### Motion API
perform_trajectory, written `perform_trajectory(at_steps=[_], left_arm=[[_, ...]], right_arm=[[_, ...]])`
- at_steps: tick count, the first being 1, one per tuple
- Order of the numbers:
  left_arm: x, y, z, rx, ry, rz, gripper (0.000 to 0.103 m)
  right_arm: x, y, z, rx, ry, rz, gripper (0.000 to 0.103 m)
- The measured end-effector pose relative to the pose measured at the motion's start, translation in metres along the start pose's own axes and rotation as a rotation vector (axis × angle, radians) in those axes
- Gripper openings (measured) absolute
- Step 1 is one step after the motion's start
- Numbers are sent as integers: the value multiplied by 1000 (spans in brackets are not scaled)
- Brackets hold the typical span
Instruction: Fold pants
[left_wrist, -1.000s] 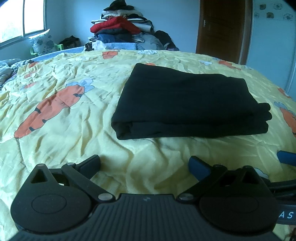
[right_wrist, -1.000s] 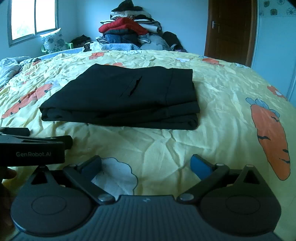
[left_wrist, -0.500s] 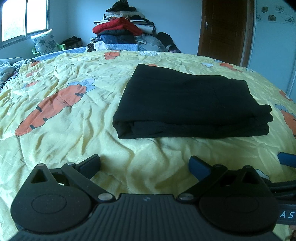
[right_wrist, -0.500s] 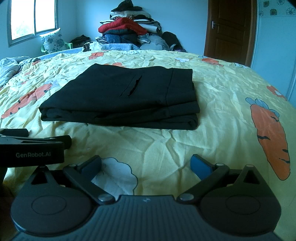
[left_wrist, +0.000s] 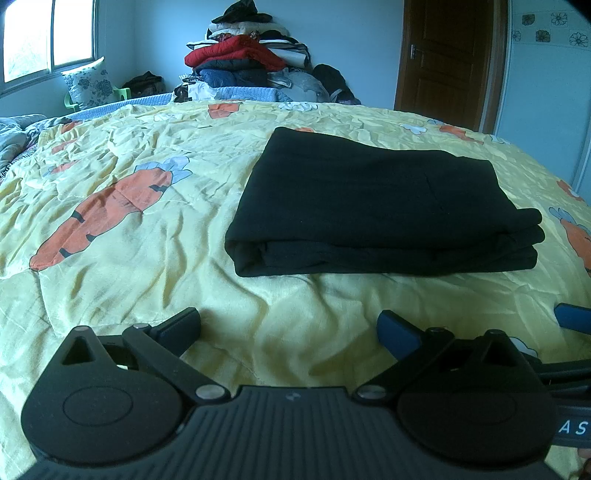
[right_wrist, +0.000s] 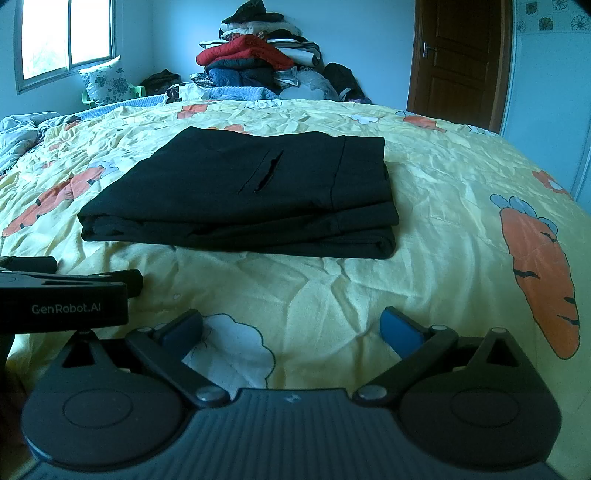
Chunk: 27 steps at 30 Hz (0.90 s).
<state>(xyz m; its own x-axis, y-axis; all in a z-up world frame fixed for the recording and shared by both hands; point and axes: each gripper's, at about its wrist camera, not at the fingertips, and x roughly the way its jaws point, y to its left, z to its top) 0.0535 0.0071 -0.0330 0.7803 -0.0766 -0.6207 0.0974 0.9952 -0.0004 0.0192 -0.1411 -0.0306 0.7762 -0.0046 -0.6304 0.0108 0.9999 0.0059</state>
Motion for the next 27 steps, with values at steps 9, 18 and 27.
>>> perform_trajectory(at_steps=[9,18,27], left_arm=[[0,0,0,0,0,0,103],[0,2,-1,-17,-1,9,103],[0,2,0,-8,1,13,103]], right_arm=[[0,0,0,0,0,0,103],[3,1,3,-12,1,6,103],[3,0,4,9,-8,-9,103]])
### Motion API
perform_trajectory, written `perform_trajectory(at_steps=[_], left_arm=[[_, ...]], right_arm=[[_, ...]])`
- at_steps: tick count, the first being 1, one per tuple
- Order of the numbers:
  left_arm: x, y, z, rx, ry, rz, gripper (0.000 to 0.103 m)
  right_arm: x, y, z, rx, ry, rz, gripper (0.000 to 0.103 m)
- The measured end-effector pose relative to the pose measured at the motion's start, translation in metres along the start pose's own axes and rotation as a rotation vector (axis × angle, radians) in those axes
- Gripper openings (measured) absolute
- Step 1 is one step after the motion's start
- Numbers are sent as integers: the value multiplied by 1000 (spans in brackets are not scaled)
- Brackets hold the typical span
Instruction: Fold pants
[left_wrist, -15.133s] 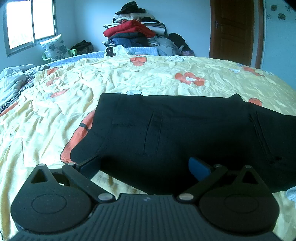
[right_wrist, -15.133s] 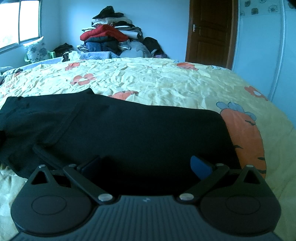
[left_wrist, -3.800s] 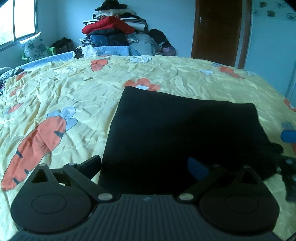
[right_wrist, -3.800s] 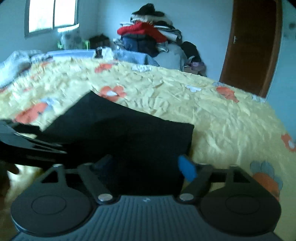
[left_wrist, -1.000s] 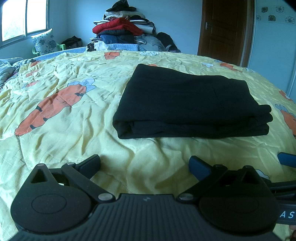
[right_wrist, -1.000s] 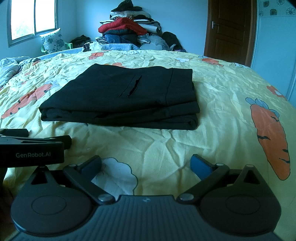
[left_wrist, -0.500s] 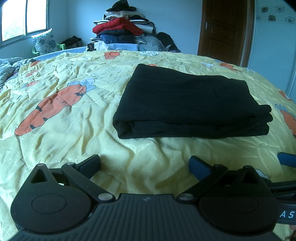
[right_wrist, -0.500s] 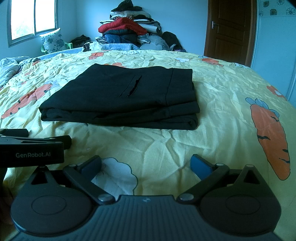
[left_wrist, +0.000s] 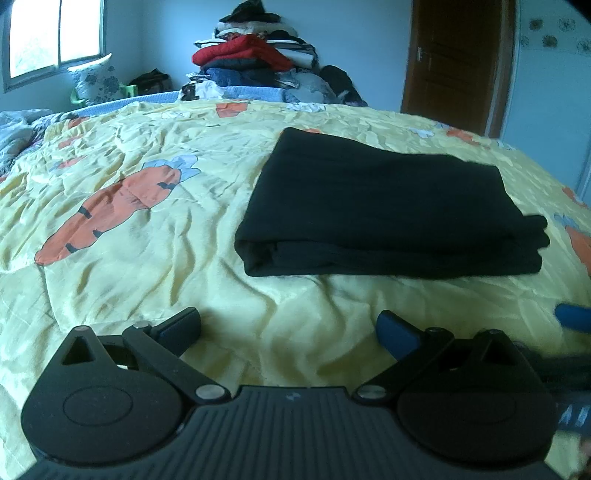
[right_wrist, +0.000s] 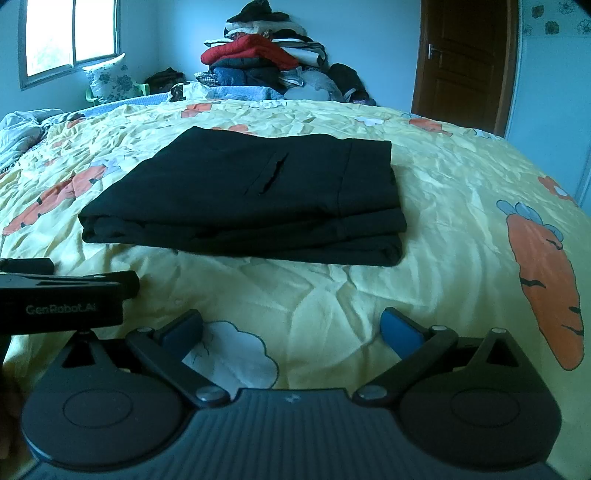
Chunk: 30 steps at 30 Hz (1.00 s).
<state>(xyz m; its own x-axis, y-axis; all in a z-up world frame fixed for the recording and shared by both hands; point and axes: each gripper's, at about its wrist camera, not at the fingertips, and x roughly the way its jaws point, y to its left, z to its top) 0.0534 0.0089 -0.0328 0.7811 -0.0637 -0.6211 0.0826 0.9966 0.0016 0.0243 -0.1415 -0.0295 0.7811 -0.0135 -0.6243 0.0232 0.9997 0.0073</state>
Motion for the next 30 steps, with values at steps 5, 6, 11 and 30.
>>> perform_trajectory(at_steps=[5,6,11,30], left_arm=[[-1,2,1,9,5,-12,103],[0,3,1,5,4,-11,103],[-1,3,-1,3,1,-4,103],[-1,6,0,-11,1,13,103]], right_arm=[[1,-12,2,71,-7,-13,103],[3,-7,3,43,4,-31,103],[6,-3,3,23,9,-30,103],[5,-6,1,45,6,-66,103]])
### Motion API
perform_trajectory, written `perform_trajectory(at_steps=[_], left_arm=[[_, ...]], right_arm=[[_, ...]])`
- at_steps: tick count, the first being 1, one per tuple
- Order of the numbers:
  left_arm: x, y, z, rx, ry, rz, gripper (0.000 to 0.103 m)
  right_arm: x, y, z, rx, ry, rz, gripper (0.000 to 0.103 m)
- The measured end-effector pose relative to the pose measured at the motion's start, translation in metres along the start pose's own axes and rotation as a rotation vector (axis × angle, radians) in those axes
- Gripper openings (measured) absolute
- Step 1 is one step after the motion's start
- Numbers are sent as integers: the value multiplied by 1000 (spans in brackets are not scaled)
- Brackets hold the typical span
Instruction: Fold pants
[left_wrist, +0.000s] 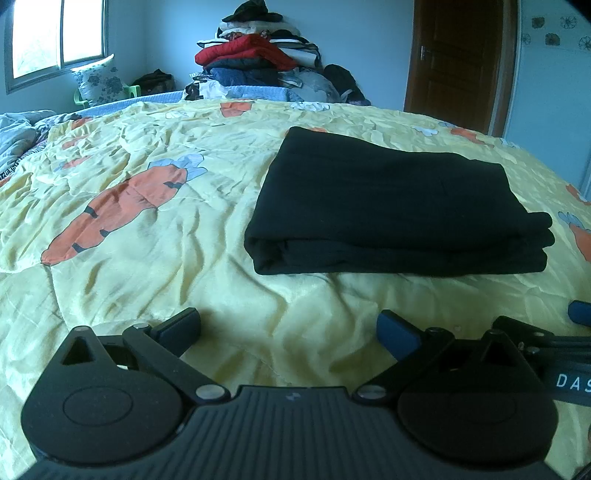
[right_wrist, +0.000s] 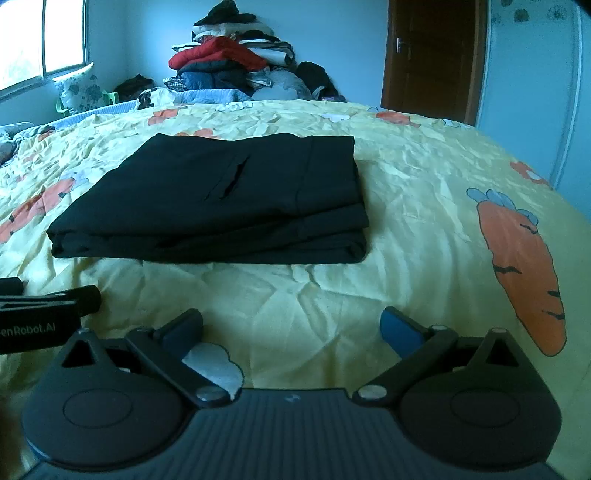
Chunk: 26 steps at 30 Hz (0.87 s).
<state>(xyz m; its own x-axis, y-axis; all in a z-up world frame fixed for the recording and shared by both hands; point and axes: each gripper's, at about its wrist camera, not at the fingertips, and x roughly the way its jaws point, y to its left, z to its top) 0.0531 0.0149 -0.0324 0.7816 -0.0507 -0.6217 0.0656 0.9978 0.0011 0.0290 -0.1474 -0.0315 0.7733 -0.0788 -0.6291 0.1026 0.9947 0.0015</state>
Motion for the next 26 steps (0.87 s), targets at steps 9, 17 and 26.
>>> perform_trajectory(at_steps=[9,17,26], left_arm=[[0,0,0,0,0,0,103],[0,0,0,-1,1,-1,103],[0,0,0,2,1,-8,103]], right_arm=[[0,-1,0,0,0,0,103],[0,-1,0,0,0,0,103],[0,-1,0,0,0,0,103]])
